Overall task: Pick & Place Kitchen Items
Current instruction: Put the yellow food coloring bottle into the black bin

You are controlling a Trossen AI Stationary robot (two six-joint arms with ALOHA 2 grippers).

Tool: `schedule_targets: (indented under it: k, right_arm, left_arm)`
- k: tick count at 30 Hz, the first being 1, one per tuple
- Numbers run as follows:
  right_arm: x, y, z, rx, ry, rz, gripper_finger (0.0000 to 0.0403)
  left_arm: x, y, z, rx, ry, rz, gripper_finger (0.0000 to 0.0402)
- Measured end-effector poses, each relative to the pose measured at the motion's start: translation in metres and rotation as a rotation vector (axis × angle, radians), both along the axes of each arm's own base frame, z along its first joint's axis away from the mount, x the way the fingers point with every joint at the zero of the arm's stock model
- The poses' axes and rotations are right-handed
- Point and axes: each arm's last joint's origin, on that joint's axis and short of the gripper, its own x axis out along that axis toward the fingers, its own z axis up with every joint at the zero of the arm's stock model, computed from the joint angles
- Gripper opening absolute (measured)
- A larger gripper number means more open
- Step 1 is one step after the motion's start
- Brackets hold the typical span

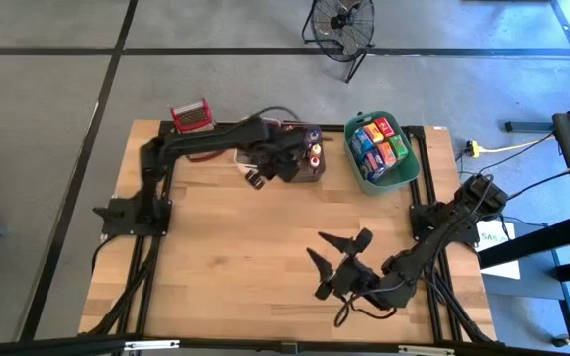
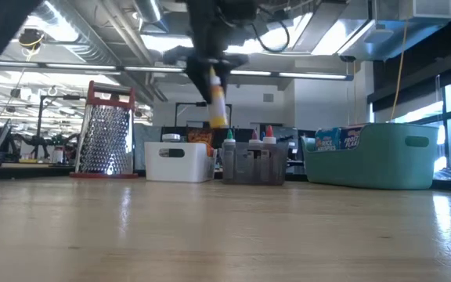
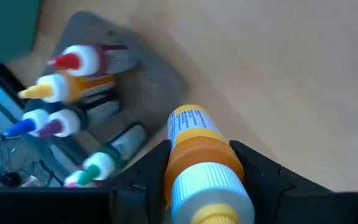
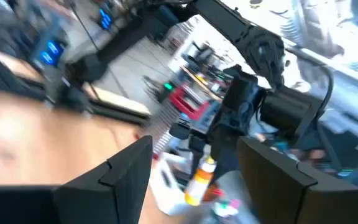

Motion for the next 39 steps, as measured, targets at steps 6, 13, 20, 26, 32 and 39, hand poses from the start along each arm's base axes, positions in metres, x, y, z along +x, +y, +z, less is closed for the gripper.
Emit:
schedule_targets:
  k: [6, 13, 20, 26, 32, 39]
  right_arm:
    - [-0.011, 0.008, 0.008, -0.098, 0.061, -0.029, 0.0236]
    - [-0.016, 0.011, 0.011, -0.130, 0.089, -0.044, 0.0236]
    - [-0.017, 0.010, 0.008, -0.124, 0.093, -0.059, 0.0236]
    - [-0.017, 0.009, 0.004, -0.133, 0.102, -0.060, 0.0236]
    - [-0.017, 0.009, 0.002, -0.149, 0.115, -0.056, 0.0236]
    - [-0.017, 0.010, -0.001, -0.166, 0.131, -0.054, 0.0236]
  left_arm:
    - [0.021, 0.037, 0.005, -0.005, -0.010, -0.010, 0.0144]
    - [0.031, 0.069, 0.000, -0.063, -0.073, -0.035, 0.0144]
    - [0.041, 0.084, -0.032, -0.094, -0.015, -0.044, 0.0144]
    - [0.048, 0.087, -0.052, -0.105, 0.025, -0.034, 0.0144]
    - [0.050, 0.088, -0.064, -0.127, 0.048, 0.036, 0.0153]
    - [0.055, 0.090, -0.063, -0.139, -0.015, 0.076, 0.0198]
